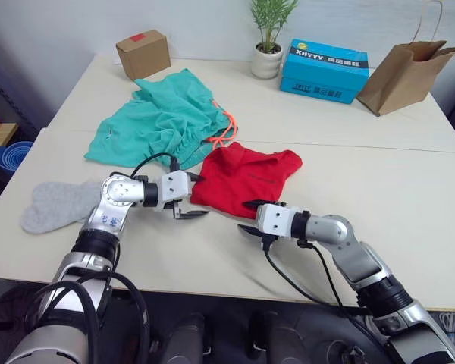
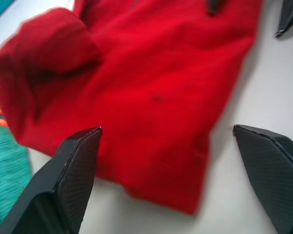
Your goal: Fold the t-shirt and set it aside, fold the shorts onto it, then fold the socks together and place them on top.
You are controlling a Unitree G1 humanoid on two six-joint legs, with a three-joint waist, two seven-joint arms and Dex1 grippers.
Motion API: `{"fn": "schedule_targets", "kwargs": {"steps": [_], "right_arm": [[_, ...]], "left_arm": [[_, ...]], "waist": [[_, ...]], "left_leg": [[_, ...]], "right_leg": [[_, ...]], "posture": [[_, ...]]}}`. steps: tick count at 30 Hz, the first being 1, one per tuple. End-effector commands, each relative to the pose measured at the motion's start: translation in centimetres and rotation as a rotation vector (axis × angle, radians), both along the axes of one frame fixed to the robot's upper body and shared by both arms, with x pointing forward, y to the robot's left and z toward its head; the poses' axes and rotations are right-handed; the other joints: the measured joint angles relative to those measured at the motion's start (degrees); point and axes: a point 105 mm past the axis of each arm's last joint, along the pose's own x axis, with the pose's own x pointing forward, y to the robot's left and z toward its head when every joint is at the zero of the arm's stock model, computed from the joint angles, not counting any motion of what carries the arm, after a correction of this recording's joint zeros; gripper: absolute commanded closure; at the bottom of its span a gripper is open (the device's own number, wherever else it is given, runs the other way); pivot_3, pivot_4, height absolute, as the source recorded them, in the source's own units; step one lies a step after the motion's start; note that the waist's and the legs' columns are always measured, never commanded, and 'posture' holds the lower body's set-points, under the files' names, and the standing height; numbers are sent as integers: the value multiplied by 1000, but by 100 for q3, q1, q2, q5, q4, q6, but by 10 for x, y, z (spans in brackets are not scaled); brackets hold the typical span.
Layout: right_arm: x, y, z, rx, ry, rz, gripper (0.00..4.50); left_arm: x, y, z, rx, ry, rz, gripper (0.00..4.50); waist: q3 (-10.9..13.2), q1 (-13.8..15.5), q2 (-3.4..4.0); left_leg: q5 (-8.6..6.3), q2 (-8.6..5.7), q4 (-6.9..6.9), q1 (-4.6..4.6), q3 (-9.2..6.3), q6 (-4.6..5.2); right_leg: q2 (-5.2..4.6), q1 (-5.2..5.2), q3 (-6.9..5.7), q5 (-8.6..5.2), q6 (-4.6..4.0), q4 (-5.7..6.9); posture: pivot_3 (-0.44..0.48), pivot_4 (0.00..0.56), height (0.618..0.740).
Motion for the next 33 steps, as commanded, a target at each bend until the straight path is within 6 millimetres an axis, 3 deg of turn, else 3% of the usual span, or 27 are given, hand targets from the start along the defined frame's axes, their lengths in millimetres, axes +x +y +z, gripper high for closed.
{"fn": "schedule_targets", "kwargs": {"steps": [1, 4, 7, 11, 15, 19, 27, 33], "right_arm": [[8, -10, 0, -26, -53, -41, 3343], [6, -16, -3, -35, -54, -41, 4404], [5, -22, -4, -38, -51, -44, 4500], [-13, -28, -4, -12, -2, 25, 4500], [-38, -47, -5, -1, 53, 45, 4500], [-61, -58, -10, -21, 100, 69, 4500], [-95, -73, -20, 2, 218, 44, 4500], [-103, -71, -21, 58, 272, 14, 4500]], "left_arm": [[4, 3, -12, 61, 2, 27, 1252], [0, 5, -21, 92, 27, 10, 2176], [-12, 3, -34, 116, 75, -47, 3167], [-45, -4, -43, 66, 183, -146, 4447], [-81, -11, -32, 66, 239, -252, 4478], [-99, -9, -28, 81, 255, -252, 4478], [-143, -11, -46, 57, 329, -178, 4478], [-146, -11, -42, -5, 357, -111, 4478]], "waist": [[0, -7, 0], [-2, -11, 0], [-5, -13, 2], [-16, -32, 12], [-19, -20, 17], [-18, -16, 18], [-16, -3, 23], [-15, 63, 24]], "left_leg": [[0, 0, 0, 1, -1, 1], [1, 1, 0, 3, -4, 0], [1, 1, 1, 3, -5, 0], [1, 5, -2, 5, -5, 0], [-6, 14, -8, 2, -13, 0], [-10, 16, -7, 11, -17, 2], [-51, 28, -8, 41, -23, -22], [-69, 35, -9, 64, -23, -39]], "right_leg": [[0, 1, 0, 4, 0, 0], [-3, 2, 0, 7, -4, 0], [-5, 3, -1, 7, -4, 1], [-4, 7, -2, 7, -4, 0], [8, 21, -9, 7, -4, -19], [9, 37, -9, 7, -4, -30], [6, 59, -4, 1, -13, -49], [11, 79, -5, -9, -19, -48]], "posture": [[0, 150, 740], [0, 150, 740], [0, 150, 740], [0, 150, 740], [0, 150, 740], [0, 150, 740], [0, 150, 740], [0, 150, 740]]}}
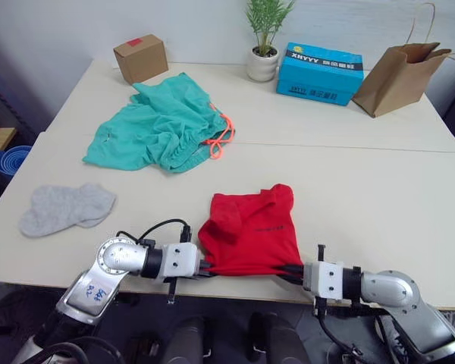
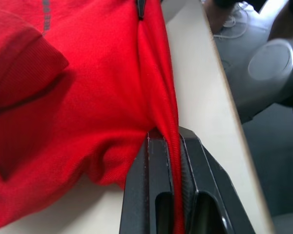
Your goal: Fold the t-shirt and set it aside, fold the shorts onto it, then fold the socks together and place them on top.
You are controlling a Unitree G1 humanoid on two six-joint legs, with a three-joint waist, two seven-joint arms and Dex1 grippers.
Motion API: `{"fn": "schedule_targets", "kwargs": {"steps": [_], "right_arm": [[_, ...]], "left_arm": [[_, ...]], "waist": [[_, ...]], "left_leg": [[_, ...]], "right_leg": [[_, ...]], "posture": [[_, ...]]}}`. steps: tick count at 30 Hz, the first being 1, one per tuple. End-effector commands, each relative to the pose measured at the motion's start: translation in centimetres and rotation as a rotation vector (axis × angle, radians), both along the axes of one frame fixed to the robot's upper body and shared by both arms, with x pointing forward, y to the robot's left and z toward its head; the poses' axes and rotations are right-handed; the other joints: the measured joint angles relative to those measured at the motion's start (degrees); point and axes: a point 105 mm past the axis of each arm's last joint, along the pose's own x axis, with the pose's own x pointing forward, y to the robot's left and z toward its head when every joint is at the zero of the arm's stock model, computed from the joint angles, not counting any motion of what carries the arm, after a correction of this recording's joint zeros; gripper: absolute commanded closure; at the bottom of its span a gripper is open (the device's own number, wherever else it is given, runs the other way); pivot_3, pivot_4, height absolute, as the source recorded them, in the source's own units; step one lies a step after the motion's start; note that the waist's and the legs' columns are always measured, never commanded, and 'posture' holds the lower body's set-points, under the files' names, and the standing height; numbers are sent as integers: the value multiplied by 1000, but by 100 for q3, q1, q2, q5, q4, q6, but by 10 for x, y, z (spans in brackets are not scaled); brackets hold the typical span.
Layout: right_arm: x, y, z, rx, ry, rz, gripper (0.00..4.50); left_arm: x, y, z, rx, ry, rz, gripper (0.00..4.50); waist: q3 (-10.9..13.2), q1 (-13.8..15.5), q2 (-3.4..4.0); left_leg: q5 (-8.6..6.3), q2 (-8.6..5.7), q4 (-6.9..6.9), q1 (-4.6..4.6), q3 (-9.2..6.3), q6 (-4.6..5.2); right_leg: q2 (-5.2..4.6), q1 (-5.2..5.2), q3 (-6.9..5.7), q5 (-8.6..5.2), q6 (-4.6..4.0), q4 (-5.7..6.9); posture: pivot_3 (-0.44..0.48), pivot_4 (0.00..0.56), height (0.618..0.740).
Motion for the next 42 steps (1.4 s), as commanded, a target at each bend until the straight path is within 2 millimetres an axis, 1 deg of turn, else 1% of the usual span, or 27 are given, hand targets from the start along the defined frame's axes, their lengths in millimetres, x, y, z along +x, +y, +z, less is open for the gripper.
{"fn": "schedule_targets", "kwargs": {"steps": [1, 4, 5, 7, 8, 9, 11, 12, 15, 17, 19, 20, 22, 25, 27, 30, 32, 34, 37, 40, 42], "right_arm": [[4, -10, 9, 36, 15, -66, 4500], [-1, -11, 12, 56, 52, -49, 3648], [-3, -11, 13, 60, 61, -40, 3421], [-9, -13, 15, 65, 86, -14, 2709], [-11, -15, 16, 73, 125, -19, 2377], [-15, -16, 16, 94, 177, -20, 2080], [-25, -19, 21, 151, 285, -12, 2080], [-28, -21, 24, 170, 319, -6, 2080], [-31, -28, 41, 230, 392, -2, 2080], [-26, -30, 52, 278, 390, -2, 2080], [-15, -31, 61, 321, 362, -24, 2464], [-7, -30, 63, 334, 340, -36, 2688], [9, -26, 64, 333, 277, -48, 3354], [26, -8, 51, 273, 209, 3, 4440], [38, 2, 41, 254, 172, 10, 4500], [56, 15, 34, 274, 134, -11, 4500], [63, 20, 31, 291, 120, -33, 4500], [63, 23, 25, 286, 126, -36, 4500], [55, 24, 14, 259, 156, -26, 4500], [50, 22, 8, 241, 175, -24, 4500], [49, 19, 7, 229, 171, -28, 4500]], "left_arm": [[4, 13, 4, 0, 31, 84, 4478], [7, 16, 8, -11, 28, 87, 3607], [8, 17, 10, -14, 21, 79, 3379], [9, 23, 13, -4, 16, 66, 2725], [6, 29, 11, 32, 65, 58, 2427], [0, 32, 13, 40, 98, 25, 2154], [-12, 39, 22, -4, 197, -3, 2154], [-14, 41, 27, -25, 218, -10, 2154], [-14, 52, 37, -41, 215, -11, 2154], [-10, 53, 46, -86, 223, -6, 2154], [-2, 48, 53, -136, 204, -1, 2122], [4, 43, 56, -166, 196, 8, 2320], [16, 31, 56, -194, 168, 12, 2779], [29, 11, 38, -126, 118, -35, 3758], [33, 5, 27, -75, 81, -76, 4393], [38, -4, 18, -57, 49, -116, 4454], [44, -14, 19, -91, 36, -113, 4454], [51, -23, 21, -126, 16, -96, 4454], [62, -31, 26, -165, -28, -61, 4454], [76, -31, 33, -206, -54, 17, 4454], [82, -27, 36, -228, -60, 65, 4454]], "waist": [[0, 33, 1], [1, 69, 1], [1, 79, 3], [2, 86, 5], [2, 87, 5], [3, 87, 5], [4, 85, 7], [5, 84, 9], [7, 86, 12], [7, 84, 12], [8, 87, 13], [8, 87, 13], [8, 95, 13], [7, 98, 12], [6, 91, 11], [7, 67, 11], [7, 66, 12], [6, 89, 11], [6, 95, 11], [6, 82, 11], [6, 61, 11]], "left_leg": [[-14, 0, 0, 4, 0, 21], [-19, 3, 0, 4, 0, 26], [-19, 4, 0, 4, 0, 25], [-18, 4, -1, 4, 0, 22], [-18, 4, -1, 4, 1, 22], [-18, 5, -1, 3, 0, 22], [-19, 7, -2, 2, 1, 20], [-19, 8, -2, 2, 0, 21], [-24, 11, -3, 3, -1, 26], [-32, 11, -2, 4, -2, 26], [-33, 12, -2, 5, -3, 25], [-32, 11, -3, 5, -4, 25], [-32, 11, -3, 5, -4, 23], [-15, 7, -2, 5, 3, -4], [-6, 6, -4, -4, 9, 8], [-2, 12, -4, -24, 24, 14], [5, 15, 4, -35, 23, 17], [14, 14, 13, -41, 20, 22], [13, 8, 17, -42, 13, 30], [11, 7, 16, -41, 11, 32], [12, 8, 16, -40, 10, 30]], "right_leg": [[0, 2, 1, 0, -1, 0], [1, 0, 2, -2, -4, -1], [1, -1, 2, -3, -4, -1], [2, 0, 1, -4, -7, -1], [2, 0, 0, -4, -7, -2], [3, 0, 0, -4, -7, -3], [3, -1, -1, -5, -8, -5], [3, 0, -1, -6, -10, -7], [3, 3, -1, -7, -11, -13], [3, 4, 0, -7, -11, -13], [3, 4, 0, -7, -12, -13], [3, 3, 0, -7, -12, -13], [3, 4, -1, -7, -11, -14], [7, 6, -3, -6, -8, -15], [12, -5, -2, -5, -7, -13], [25, -28, 1, -6, -6, -10], [28, -33, -3, -6, -6, 7], [26, -32, -6, -6, -6, 6], [17, -30, -7, -2, 0, -2], [15, -30, -6, -1, 1, -2], [17, -30, -7, -1, 1, 1]], "posture": [[0, 150, 740], [0, 150, 740], [0, 150, 740], [0, 150, 740], [0, 150, 740], [0, 150, 740], [0, 150, 740], [0, 150, 740], [0, 150, 740], [0, 150, 740], [0, 150, 740], [0, 150, 740], [0, 150, 740], [0, 150, 740], [0, 150, 740], [0, 150, 740], [0, 150, 740], [0, 150, 740], [0, 150, 740], [0, 150, 740], [0, 150, 740]]}}
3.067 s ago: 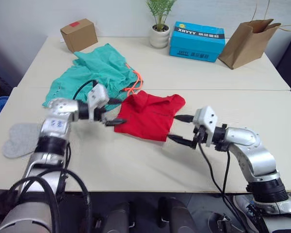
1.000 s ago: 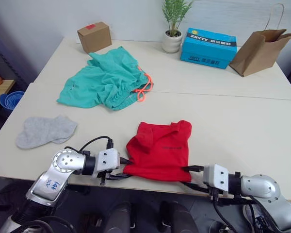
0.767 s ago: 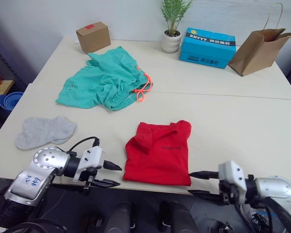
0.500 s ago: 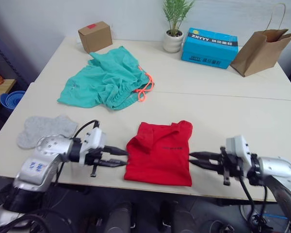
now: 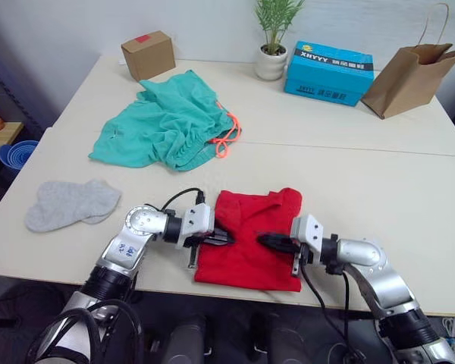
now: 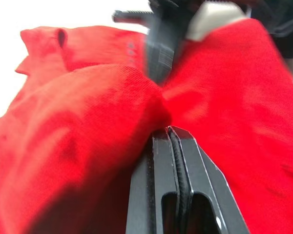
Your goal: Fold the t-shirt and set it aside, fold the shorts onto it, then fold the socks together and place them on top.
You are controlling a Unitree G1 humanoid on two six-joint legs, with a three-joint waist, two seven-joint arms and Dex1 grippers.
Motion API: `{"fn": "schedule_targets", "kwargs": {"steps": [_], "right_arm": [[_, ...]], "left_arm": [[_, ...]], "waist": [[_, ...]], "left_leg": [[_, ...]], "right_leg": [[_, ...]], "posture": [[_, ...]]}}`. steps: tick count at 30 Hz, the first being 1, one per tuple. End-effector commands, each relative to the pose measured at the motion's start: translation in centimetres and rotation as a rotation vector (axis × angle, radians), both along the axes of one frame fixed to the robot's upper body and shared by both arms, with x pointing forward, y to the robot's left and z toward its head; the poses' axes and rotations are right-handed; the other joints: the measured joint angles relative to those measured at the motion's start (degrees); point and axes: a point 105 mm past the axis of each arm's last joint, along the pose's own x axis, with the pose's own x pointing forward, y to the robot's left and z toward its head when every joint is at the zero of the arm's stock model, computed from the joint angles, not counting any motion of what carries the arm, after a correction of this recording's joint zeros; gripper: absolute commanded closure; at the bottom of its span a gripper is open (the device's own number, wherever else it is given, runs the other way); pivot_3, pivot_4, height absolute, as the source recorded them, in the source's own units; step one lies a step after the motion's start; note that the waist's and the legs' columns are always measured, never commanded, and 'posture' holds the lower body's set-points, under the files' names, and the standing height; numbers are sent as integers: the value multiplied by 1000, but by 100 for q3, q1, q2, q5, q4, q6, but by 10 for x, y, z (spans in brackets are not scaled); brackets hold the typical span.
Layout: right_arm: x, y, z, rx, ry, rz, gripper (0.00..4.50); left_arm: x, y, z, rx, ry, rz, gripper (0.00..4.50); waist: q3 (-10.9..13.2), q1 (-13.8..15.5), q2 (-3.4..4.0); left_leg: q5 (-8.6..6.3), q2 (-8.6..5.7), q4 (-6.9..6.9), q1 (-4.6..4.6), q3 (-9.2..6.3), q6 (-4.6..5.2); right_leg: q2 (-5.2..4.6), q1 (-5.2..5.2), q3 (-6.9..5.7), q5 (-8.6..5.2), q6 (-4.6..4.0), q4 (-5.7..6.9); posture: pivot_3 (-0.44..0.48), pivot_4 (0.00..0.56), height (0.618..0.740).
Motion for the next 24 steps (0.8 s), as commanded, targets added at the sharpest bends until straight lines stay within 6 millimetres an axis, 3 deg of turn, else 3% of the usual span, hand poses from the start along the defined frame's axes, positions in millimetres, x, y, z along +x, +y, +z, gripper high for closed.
{"fn": "schedule_targets", "kwargs": {"steps": [1, 5, 9, 11, 14, 20, 22, 24], "right_arm": [[-2, -7, 2, -26, -20, 0, 4500], [1, -12, 1, -37, -27, -24, 4500], [5, -8, 5, -11, -69, -50, 4500], [9, -6, 12, 45, -63, -77, 4500], [12, 1, 26, 149, -33, -103, 4500], [26, 6, 33, 164, -36, -125, 4500], [34, 7, 28, 126, -42, -143, 4500], [48, 4, 22, 84, -56, -194, 4500]], "left_arm": [[13, 8, 15, -49, -48, 85, 4454], [28, 17, 20, -72, -65, 175, 4454], [64, 28, 37, -169, -85, 386, 4454], [73, 31, 40, -186, -95, 444, 4454], [70, 29, 43, -206, -107, 416, 4454], [37, 21, 64, -350, -54, 211, 4454], [31, 18, 58, -324, -39, 193, 4454], [33, 16, 34, -194, -25, 236, 4454]], "waist": [[0, -17, 0], [0, -6, 0], [0, 27, -3], [-1, 15, -3], [-1, -14, -3], [-1, -96, -3], [-1, -116, -3], [-1, -124, -3]], "left_leg": [[0, 1, 0, 2, 0, -1], [2, 2, -2, 8, -1, -4], [3, -1, 3, 6, -4, -2], [3, -1, 3, 6, -5, -1], [3, -1, -2, 6, -4, -3], [6, 2, -1, 4, -5, -7], [6, 2, -1, 5, -6, -7], [6, -1, -1, 8, -5, -8]], "right_leg": [[0, 0, 0, 0, 0, 1], [0, 2, 1, 0, 0, 5], [-2, 5, -1, 1, 0, 4], [-3, 6, 0, 2, 2, 3], [1, 6, -2, 2, 3, 8], [6, 6, -3, 2, 2, 16], [5, 6, -3, 2, 2, 8], [2, 7, -2, 2, 2, 6]], "posture": [[0, 150, 740], [0, 150, 740], [0, 150, 740], [0, 150, 740], [0, 150, 740], [0, 150, 740], [0, 150, 740], [0, 150, 740]]}}
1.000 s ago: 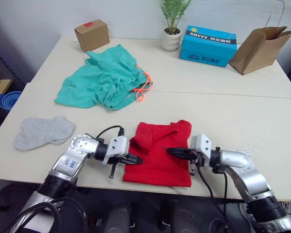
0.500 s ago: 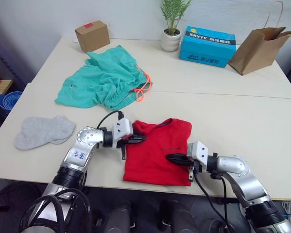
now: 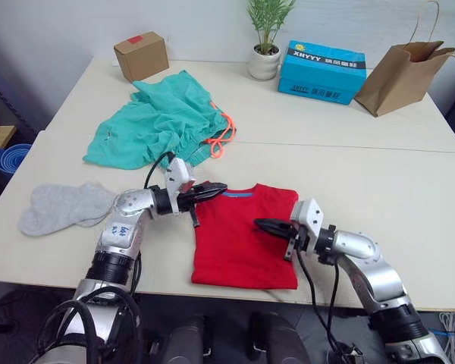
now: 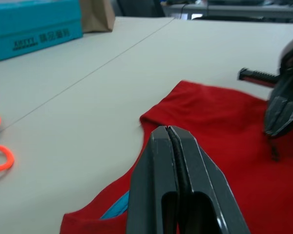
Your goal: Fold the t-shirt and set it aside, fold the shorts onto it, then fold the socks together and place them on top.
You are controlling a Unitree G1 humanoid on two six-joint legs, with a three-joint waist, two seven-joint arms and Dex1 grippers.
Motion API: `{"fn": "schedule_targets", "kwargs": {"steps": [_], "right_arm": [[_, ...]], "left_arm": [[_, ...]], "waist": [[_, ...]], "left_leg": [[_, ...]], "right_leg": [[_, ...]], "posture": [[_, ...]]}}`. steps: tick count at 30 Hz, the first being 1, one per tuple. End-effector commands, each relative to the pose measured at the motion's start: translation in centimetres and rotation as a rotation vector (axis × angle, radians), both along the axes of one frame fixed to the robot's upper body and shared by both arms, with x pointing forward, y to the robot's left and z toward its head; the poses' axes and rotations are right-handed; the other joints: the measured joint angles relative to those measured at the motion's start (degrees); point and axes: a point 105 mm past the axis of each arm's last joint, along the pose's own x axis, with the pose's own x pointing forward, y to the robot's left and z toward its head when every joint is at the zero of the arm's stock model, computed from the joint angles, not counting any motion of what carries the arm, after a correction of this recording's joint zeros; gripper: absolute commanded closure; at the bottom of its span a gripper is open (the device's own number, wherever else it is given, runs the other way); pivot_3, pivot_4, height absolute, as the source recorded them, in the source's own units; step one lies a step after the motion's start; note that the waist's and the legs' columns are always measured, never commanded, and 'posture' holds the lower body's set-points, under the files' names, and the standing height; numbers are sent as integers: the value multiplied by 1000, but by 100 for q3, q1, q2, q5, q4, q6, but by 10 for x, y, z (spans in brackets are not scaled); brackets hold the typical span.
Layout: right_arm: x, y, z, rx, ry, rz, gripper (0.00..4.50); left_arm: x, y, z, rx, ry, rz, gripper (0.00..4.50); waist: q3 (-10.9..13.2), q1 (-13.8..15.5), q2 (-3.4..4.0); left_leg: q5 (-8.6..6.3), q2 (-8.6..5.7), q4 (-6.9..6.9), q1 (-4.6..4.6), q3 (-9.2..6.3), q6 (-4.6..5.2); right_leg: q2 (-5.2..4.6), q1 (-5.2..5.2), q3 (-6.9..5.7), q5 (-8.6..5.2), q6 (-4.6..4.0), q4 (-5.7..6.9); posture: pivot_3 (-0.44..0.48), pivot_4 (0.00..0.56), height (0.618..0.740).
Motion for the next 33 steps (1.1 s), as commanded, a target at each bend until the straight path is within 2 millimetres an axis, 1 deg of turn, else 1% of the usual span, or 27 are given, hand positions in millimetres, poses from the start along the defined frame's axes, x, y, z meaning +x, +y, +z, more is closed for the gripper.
{"fn": "schedule_targets", "kwargs": {"steps": [1, 2, 4, 6, 9, 12, 14, 16, 17, 18, 21, 23, 24, 27, 28, 29, 31, 33], "right_arm": [[19, -7, -5, -44, -24, -89, 4500], [24, -9, -6, -40, -17, -118, 4500], [32, -12, -4, -13, -3, -154, 4500], [35, -17, -6, -10, -5, -165, 4500], [41, -33, -9, -18, -21, -207, 4500], [51, -58, -10, 2, -31, -322, 4500], [58, -72, -10, 31, -30, -393, 4500], [61, -79, -10, 54, -30, -433, 4500], [63, -84, -10, 62, -26, -453, 4500], [61, -85, -10, 47, -34, -437, 4500], [52, -78, 8, 48, -85, -331, 4500], [43, -68, 17, -13, -139, -247, 4500], [38, -61, 21, -38, -162, -206, 4500], [16, -34, 34, -8, -185, -97, 4500], [2, -24, 33, 9, -166, -42, 4500], [-8, -18, 32, 19, -149, -6, 4500], [-27, -10, 22, 21, -104, 35, 4500], [-42, -3, 8, 2, -75, 65, 4500]], "left_arm": [[-1, -4, -28, 176, 16, 33, 4454], [0, -6, -36, 218, 21, 52, 4454], [0, -15, -37, 162, 67, 66, 4454], [-3, -18, -44, 163, 90, 77, 4454], [-2, -10, -55, 184, 127, 136, 4454], [-2, 4, -62, 182, 146, 192, 4454], [-4, 7, -63, 183, 146, 193, 4454], [-6, 10, -64, 190, 139, 188, 4454], [-7, 13, -63, 219, 107, 175, 4454], [-7, 17, -58, 228, 78, 159, 4454], [3, 22, -22, 80, 31, 163, 4454], [-2, 18, -11, 47, 25, 111, 4454], [-9, 13, -8, 34, 50, 63, 4454], [-37, -5, -8, 88, 119, -105, 4454], [-46, -12, -11, 114, 130, -140, 4454], [-51, -16, -13, 129, 137, -157, 4454], [-60, -23, -20, 142, 148, -171, 4454], [-71, -26, -32, 136, 194, -181, 4454]], "waist": [[0, 2, 0], [0, 1, 0], [0, -8, 0], [0, -7, 0], [0, -12, 0], [0, -16, 0], [0, -17, 0], [0, -20, 0], [0, -20, 0], [0, -29, 0], [0, -27, 2], [1, -10, 2], [1, -12, 3], [1, -15, 3], [1, -15, 3], [1, -10, 3], [1, -4, 3], [1, 4, 3]], "left_leg": [[0, -1, 0, 1, 1, 0], [0, -1, -1, 1, 1, 0], [1, -2, -2, 0, 2, 0], [1, -1, -2, -1, 2, 1], [1, -1, -2, 0, 2, 2], [1, 0, -3, 10, 2, 2], [0, 0, -5, 28, 3, 1], [-3, 0, -9, 43, 5, -5], [-8, 0, -11, 45, 5, -15], [-11, 2, -12, 46, 6, -24], [-7, 4, -15, 46, 8, -26], [-1, 4, -14, 39, 6, -15], [-2, 4, -14, 37, 6, -14], [-9, 4, -19, 31, 6, -13], [-9, 4, -24, 28, 6, -13], [-10, 6, -24, 30, 6, -15], [-11, 9, -29, 31, 6, -17], [-12, 9, -30, 30, 6, -16]], "right_leg": [[0, 1, 0, 0, 0, 0], [0, 1, 0, 0, 0, 2], [1, 0, 0, 0, 0, 13], [0, 0, 1, 0, 0, 19], [0, 0, 1, 0, 0, 18], [0, 9, 2, 0, 0, 17], [-2, 24, 5, 0, 0, -1], [-4, 29, 11, 0, 0, 1], [-4, 30, 12, -1, -1, 2], [-4, 29, 12, -1, -2, 4], [-4, 24, 13, -3, -5, 9], [-4, 20, 11, -3, -5, 7], [-5, 19, 11, -3, -5, 4], [-3, 20, 9, -3, -5, 2], [-1, 18, 9, -3, -4, 4], [2, 21, 9, -3, -4, 2], [7, 23, 8, -4, -4, -3], [7, 24, 8, -4, -4, -10]], "posture": [[0, 150, 740], [0, 150, 740], [0, 150, 740], [0, 150, 740], [0, 150, 740], [0, 150, 740], [0, 150, 740], [0, 150, 740], [0, 150, 740], [0, 150, 740], [0, 150, 740], [0, 150, 740], [0, 150, 740], [0, 150, 740], [0, 150, 740], [0, 150, 740], [0, 150, 740], [0, 150, 740]]}}
